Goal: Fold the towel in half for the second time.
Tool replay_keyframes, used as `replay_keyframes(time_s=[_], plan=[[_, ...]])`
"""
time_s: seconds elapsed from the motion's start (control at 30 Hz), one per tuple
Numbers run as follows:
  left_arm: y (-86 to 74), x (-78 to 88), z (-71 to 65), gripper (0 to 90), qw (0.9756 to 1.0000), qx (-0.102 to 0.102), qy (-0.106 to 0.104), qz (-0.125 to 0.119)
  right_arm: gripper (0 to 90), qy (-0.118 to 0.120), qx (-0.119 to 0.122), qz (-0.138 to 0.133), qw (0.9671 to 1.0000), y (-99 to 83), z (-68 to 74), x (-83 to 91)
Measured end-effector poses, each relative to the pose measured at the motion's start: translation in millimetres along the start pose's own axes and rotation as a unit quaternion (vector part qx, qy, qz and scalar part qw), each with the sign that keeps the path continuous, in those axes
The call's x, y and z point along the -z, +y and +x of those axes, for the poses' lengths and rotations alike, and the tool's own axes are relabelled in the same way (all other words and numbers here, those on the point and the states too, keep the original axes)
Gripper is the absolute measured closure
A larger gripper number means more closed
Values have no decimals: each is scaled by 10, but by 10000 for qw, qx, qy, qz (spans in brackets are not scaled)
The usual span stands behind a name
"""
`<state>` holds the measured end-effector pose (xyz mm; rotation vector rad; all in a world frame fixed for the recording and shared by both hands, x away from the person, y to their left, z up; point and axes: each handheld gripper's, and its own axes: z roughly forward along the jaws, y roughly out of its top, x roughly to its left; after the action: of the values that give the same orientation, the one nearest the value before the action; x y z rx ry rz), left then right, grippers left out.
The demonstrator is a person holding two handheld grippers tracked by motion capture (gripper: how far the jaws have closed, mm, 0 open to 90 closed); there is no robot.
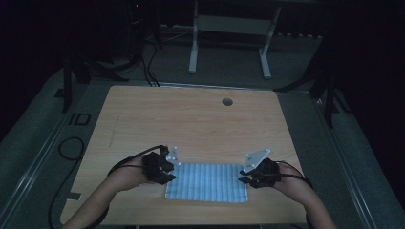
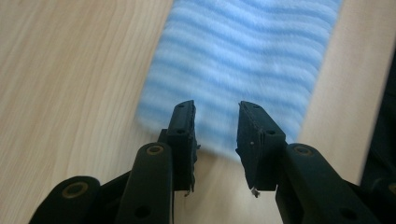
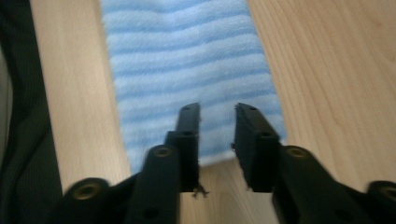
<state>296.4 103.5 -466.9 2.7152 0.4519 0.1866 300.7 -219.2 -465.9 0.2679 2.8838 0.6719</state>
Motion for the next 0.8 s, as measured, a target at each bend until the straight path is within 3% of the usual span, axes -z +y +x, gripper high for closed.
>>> replay_keyframes(time_s=[0.07, 0.17, 0.3, 0.4, 0.8], plan=[[31, -151, 6, 675, 10000, 57, -46, 17, 837, -72, -14, 161, 9998, -7, -1, -135], [18, -358, 54, 646, 9997, 135, -108, 143, 855, 17, -141, 275, 9995, -58, -54, -336], [-30, -516, 147, 650, 9991, 323, -206, 205, 867, 62, -248, 360, 9990, -132, -140, -552], [-32, -541, 211, 657, 9988, 402, -241, 167, 868, 97, -365, 277, 9989, -132, -225, -577], [64, -620, 629, 657, 9972, 706, -17, 247, 867, 100, -751, 272, 9968, 1, -745, -723]])
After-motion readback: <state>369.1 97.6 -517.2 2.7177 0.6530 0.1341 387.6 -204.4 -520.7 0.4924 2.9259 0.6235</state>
